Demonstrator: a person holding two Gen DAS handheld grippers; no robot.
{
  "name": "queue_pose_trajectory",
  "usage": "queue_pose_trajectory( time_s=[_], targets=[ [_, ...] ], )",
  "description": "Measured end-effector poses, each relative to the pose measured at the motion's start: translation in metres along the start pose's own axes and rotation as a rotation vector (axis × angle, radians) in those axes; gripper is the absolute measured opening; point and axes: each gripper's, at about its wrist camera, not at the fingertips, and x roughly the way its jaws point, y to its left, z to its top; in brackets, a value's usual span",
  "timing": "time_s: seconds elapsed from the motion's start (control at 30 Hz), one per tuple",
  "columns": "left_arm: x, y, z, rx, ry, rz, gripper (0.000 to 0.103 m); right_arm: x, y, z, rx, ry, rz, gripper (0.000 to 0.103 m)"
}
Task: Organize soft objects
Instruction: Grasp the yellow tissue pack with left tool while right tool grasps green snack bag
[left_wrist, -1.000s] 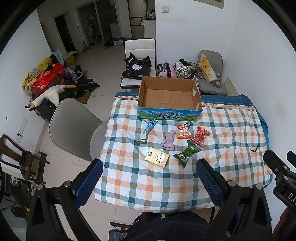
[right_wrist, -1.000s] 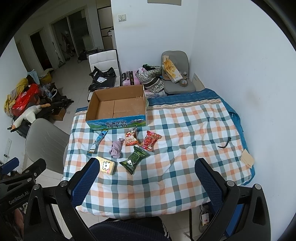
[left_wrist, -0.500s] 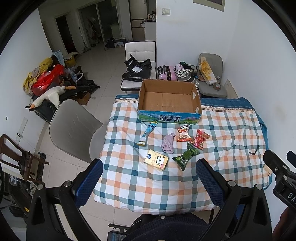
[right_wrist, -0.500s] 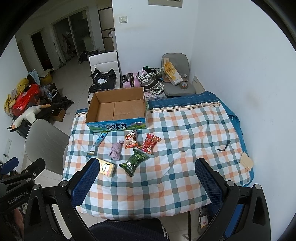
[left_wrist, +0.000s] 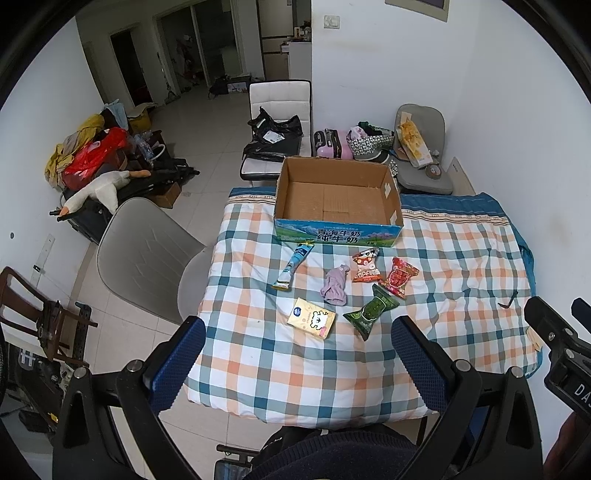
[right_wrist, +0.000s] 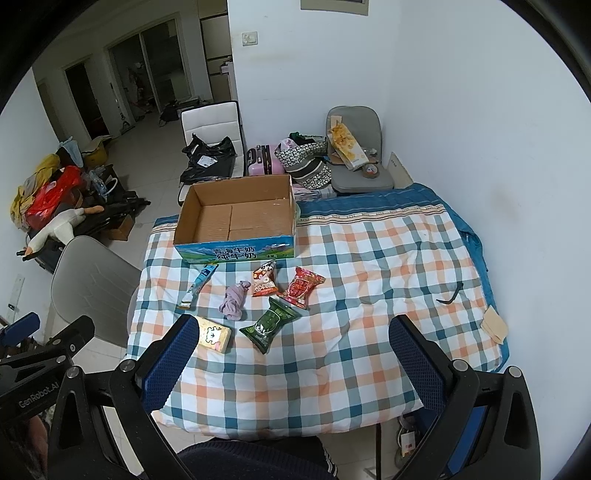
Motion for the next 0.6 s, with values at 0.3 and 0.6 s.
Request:
queue_pose_trajectory(
  time_s=[0.3, 0.6],
  targets=[
    [0.059, -0.006, 0.029, -0.027, 0.039, -0.01, 0.103, 0.067, -0.008, 0.02, 0.051, 0.13, 0.022, 0.103],
    [0.216, -0.011, 0.036, -0.006, 0.224, 0.063, 0.103, 0.281, -0.034, 0.007, 0.124, 0.42, 0.052, 0.103]
  ],
)
